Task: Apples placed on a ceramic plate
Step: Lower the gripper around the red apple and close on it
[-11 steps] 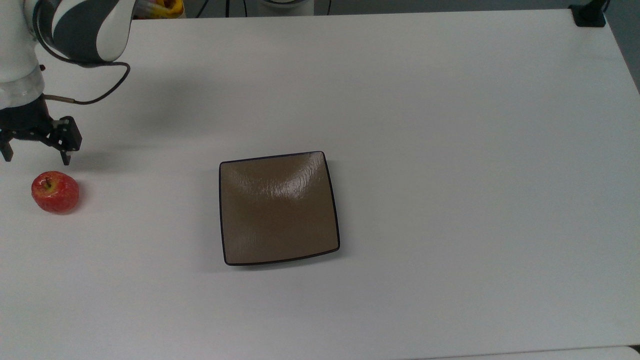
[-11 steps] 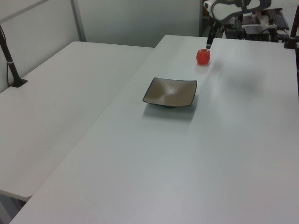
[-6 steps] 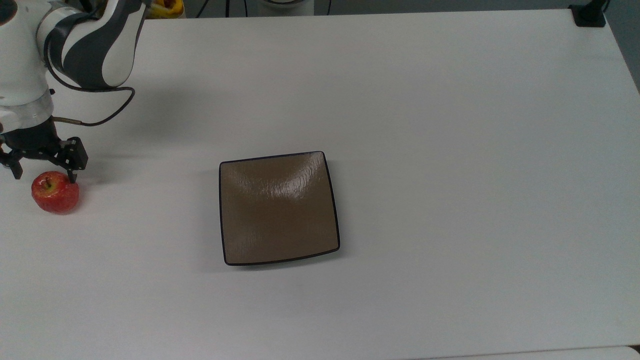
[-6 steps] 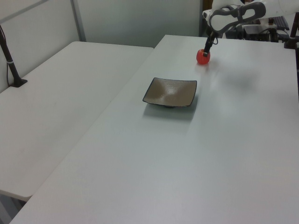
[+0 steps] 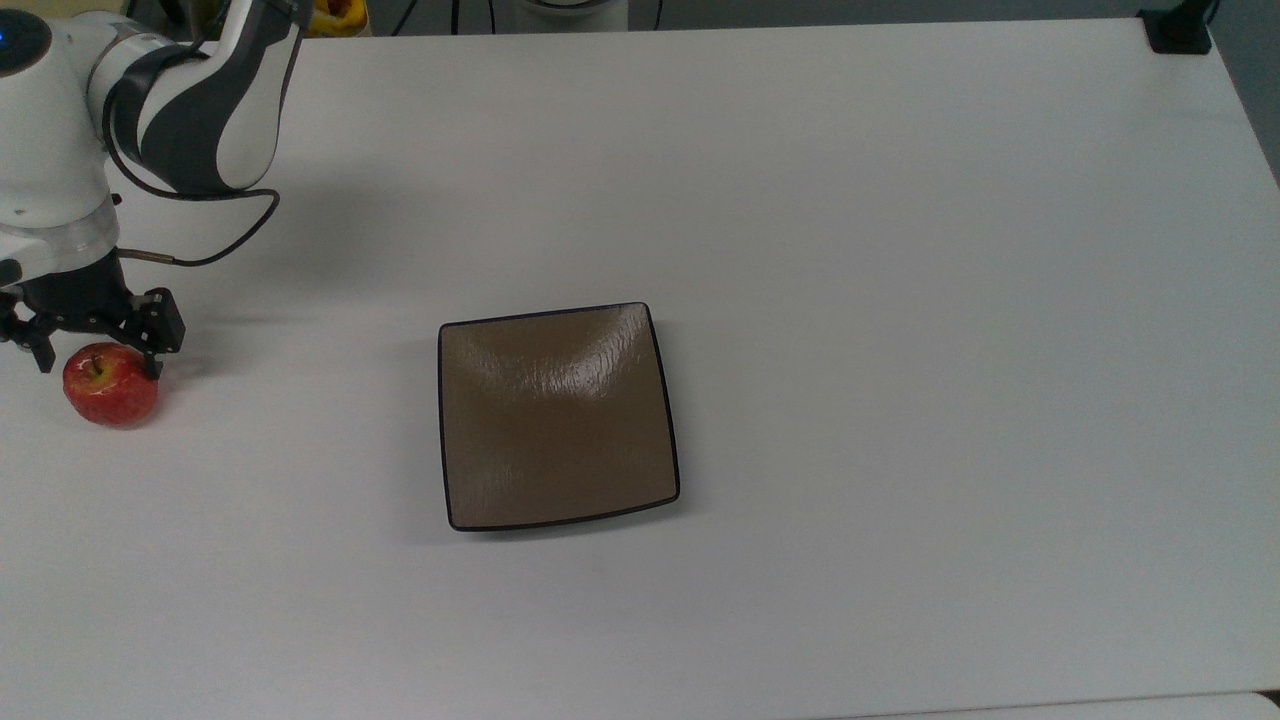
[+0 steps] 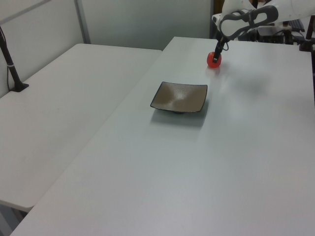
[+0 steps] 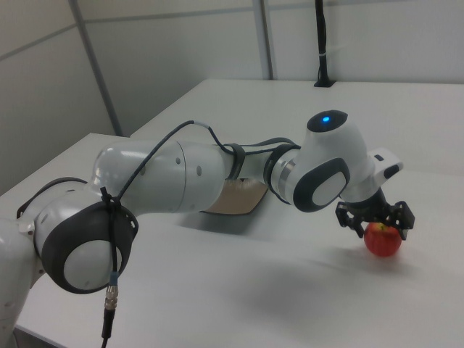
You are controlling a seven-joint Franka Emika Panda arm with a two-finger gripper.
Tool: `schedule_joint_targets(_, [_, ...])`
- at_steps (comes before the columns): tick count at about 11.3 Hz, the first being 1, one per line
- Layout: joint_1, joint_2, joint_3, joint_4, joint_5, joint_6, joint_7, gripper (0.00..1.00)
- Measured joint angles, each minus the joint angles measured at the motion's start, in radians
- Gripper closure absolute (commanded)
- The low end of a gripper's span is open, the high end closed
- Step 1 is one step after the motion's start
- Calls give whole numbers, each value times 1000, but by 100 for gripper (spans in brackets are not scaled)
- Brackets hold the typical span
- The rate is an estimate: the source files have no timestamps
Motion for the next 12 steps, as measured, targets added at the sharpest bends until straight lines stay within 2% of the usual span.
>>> schedule_joint_targets(2, [2, 21, 2, 0, 0, 40, 0, 8])
schedule_joint_targets(4, [3, 32, 2, 0, 0, 45, -2, 28])
schedule_joint_targets(5, [3, 34, 2, 0, 0, 46, -5, 48])
schedule_joint_targets(7, [4, 33, 2, 1, 0, 48, -7, 99])
schedule_joint_targets(12, [4, 33, 2, 1, -1, 48, -26, 100])
